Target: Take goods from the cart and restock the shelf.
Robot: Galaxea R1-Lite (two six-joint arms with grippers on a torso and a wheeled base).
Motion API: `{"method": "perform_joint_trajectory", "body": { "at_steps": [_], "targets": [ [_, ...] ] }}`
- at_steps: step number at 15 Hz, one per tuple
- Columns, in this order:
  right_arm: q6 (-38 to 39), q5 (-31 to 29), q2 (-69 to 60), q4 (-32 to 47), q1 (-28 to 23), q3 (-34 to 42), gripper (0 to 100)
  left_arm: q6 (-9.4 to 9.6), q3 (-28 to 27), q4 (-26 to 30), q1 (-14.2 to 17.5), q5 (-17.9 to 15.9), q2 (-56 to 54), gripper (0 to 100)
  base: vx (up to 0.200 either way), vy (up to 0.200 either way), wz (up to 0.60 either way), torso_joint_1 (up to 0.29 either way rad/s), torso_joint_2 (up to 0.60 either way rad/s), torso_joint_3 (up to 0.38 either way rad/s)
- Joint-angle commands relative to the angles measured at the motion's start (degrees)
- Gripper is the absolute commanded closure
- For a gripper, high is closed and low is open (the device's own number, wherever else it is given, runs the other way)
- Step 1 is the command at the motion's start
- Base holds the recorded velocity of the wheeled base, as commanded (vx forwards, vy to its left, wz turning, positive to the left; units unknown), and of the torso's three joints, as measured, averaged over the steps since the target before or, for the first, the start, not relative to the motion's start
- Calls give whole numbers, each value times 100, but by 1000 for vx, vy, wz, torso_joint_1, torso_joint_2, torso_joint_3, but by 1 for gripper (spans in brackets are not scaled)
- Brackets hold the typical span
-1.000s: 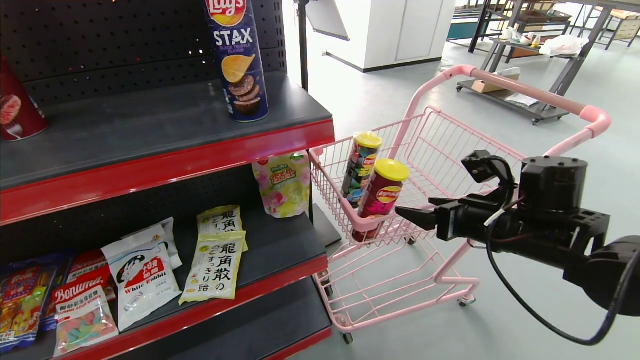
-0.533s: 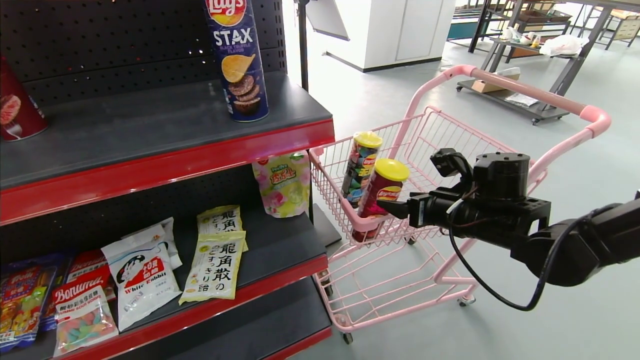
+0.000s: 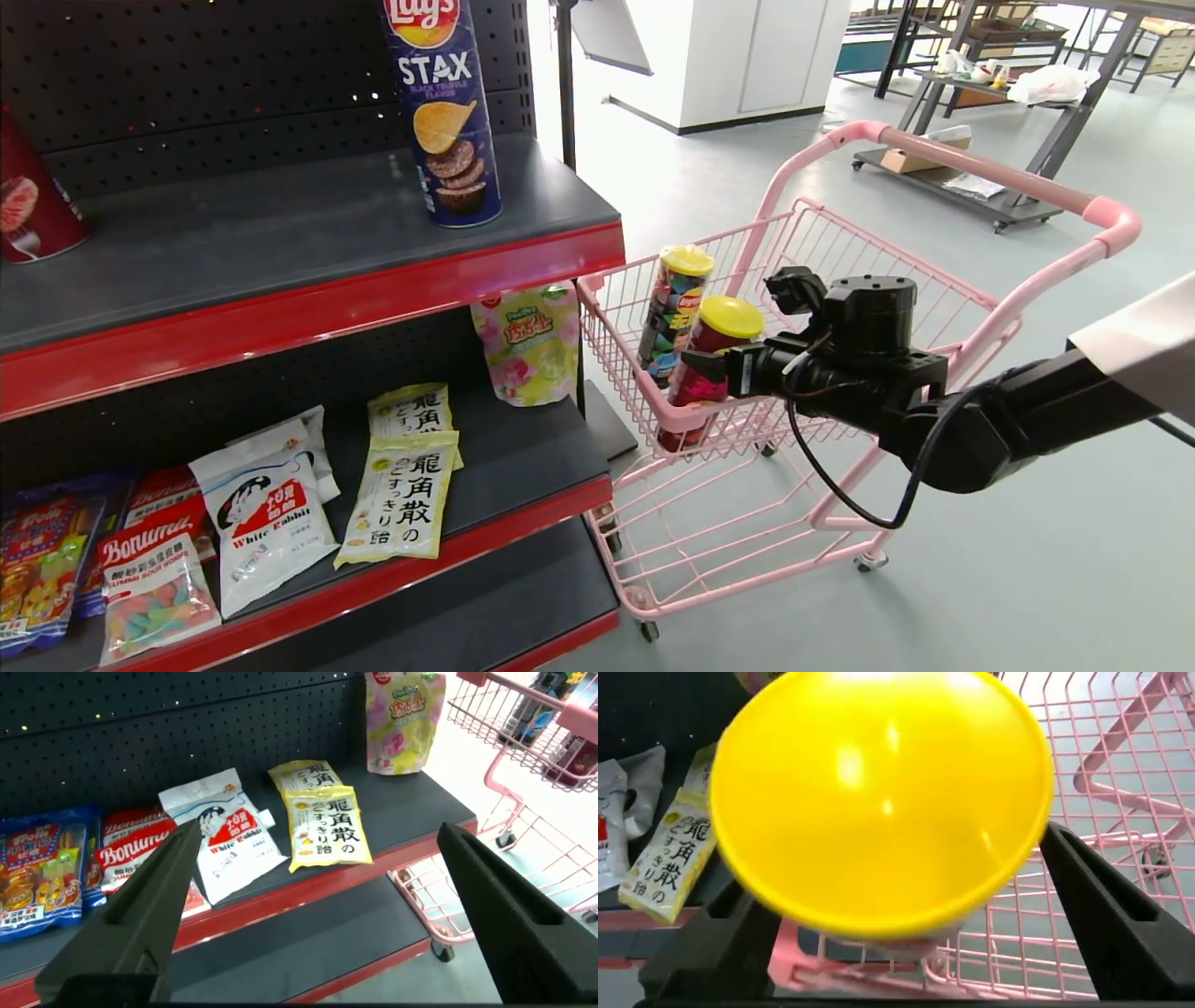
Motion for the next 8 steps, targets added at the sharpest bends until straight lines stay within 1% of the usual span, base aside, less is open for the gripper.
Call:
{"method": "perform_joint_trajectory", "body": {
  "at_steps": [1, 4, 5, 8],
  "targets": [
    [8, -42, 388, -5, 1, -334, 0, -4, 1, -1, 1, 2, 5, 0, 0, 0, 0, 0, 0, 0],
    [17, -60, 555, -5, 27, -465, 0, 5, 1, -1, 1, 2, 5, 0, 0, 0, 0, 0, 0, 0],
    [26, -122, 616, -13, 27, -518, 100, -4, 1, -1, 1, 2, 5, 0, 0, 0, 0, 0, 0, 0],
    [78, -139, 599, -13, 18, -518, 100, -4, 1, -1, 1, 2, 5, 0, 0, 0, 0, 0, 0, 0]
  ]
}}
